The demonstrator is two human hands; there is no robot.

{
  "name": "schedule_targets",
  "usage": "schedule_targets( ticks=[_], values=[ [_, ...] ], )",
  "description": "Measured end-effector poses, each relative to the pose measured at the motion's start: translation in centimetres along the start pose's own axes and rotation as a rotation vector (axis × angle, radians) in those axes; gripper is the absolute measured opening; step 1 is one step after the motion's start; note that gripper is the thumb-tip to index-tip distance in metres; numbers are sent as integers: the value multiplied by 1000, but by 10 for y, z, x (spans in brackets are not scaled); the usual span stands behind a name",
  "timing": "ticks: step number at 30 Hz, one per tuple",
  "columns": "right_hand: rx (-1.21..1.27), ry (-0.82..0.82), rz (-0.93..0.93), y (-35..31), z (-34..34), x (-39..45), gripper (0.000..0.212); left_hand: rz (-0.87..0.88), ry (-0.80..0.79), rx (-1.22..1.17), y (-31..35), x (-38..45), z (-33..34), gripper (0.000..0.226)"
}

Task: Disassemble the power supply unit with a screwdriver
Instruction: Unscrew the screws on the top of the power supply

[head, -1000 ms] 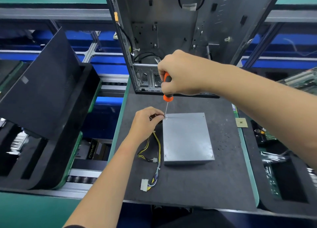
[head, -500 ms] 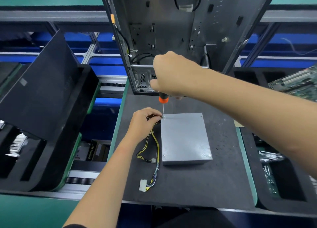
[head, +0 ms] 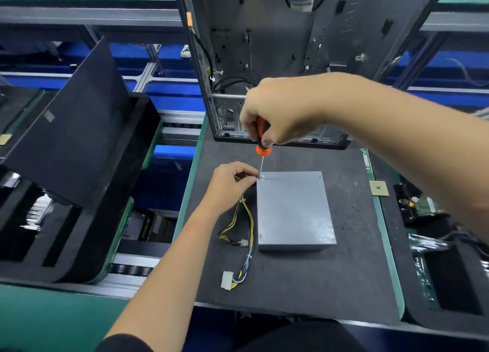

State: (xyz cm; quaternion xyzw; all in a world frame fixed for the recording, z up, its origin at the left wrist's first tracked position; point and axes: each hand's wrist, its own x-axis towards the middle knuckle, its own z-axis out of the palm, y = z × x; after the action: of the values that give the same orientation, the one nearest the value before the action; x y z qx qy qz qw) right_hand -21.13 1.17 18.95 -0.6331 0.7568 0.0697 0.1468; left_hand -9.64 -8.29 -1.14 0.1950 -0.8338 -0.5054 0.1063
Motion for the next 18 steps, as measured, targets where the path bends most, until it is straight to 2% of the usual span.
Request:
schedule_targets(
  ticks=[4,6,7,10,12,15,18],
  values=[
    [-53,-89,-37,0,-8,8,18,4,-70,42,3,4,-3,9],
    [-37,-85,-11,1,-10,8,13,16,-61,75,6,5,-2,7],
    [-3,-60,3,2,-8,8,4,28,-45,103,6,5,-1,7],
    [195,71,114,3,0,8,24,70,-29,186,6,7,0,9],
    [228,173,141,0,5,8,21,99,-32,222,6,6,0,10],
    [353,202,218,-4,5,6,27,129,-30,262,4,5,0,10],
    [245,174,304,-6,5,6,33,143,-30,287,4,7,0,12]
  ],
)
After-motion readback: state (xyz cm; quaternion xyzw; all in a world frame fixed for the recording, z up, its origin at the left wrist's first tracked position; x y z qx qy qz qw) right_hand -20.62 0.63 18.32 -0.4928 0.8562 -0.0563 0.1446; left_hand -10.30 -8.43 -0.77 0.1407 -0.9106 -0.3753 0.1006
